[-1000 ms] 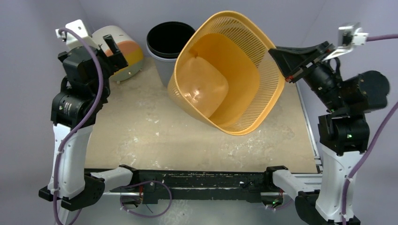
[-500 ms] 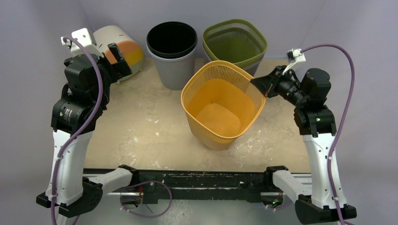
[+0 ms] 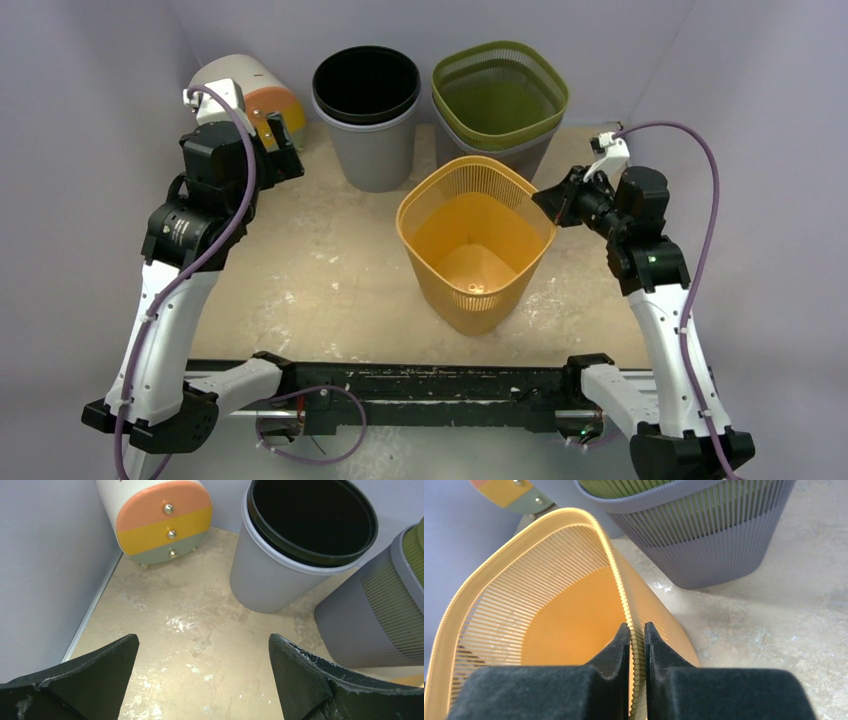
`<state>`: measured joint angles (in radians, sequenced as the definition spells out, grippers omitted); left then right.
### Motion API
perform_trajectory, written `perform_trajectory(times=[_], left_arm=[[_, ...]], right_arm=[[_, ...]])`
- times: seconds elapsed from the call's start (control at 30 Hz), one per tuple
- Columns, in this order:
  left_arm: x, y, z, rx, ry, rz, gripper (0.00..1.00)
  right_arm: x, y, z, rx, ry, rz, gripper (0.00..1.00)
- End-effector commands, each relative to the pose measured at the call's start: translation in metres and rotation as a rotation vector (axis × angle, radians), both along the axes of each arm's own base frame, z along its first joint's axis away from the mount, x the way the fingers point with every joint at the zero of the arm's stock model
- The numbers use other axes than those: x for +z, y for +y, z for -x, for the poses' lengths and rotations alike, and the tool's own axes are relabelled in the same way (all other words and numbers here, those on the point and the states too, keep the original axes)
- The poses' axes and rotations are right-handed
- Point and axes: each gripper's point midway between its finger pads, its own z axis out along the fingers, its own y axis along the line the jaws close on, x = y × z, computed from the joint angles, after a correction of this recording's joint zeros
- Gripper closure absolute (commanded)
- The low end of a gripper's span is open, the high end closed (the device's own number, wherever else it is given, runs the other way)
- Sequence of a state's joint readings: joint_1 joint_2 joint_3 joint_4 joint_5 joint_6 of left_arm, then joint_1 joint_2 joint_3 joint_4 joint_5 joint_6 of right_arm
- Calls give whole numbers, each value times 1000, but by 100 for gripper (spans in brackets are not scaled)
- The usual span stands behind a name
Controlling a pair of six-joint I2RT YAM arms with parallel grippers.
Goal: Turn the large container upside down
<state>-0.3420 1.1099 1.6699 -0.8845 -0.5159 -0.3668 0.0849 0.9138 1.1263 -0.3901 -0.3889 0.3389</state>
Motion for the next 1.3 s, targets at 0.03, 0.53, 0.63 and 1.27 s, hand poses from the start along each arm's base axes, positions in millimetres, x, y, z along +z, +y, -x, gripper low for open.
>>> perform_trajectory(times=[0.03,0.53,0.63,1.27], left_arm=[[1,-8,-6,-28,-34,26,2],[-15,-21,-24,-60,8,23,2],[-19,-23,-29,-64,15,27,2],[-44,-34,-49,-75,76,20,2]], right_arm=[[33,-3,-16,-43,-151,-24,80],[91,12,-5,35,-258,74,15],[100,37,4,94,-262,88,16],[33,208,106,447,-30,176,25]])
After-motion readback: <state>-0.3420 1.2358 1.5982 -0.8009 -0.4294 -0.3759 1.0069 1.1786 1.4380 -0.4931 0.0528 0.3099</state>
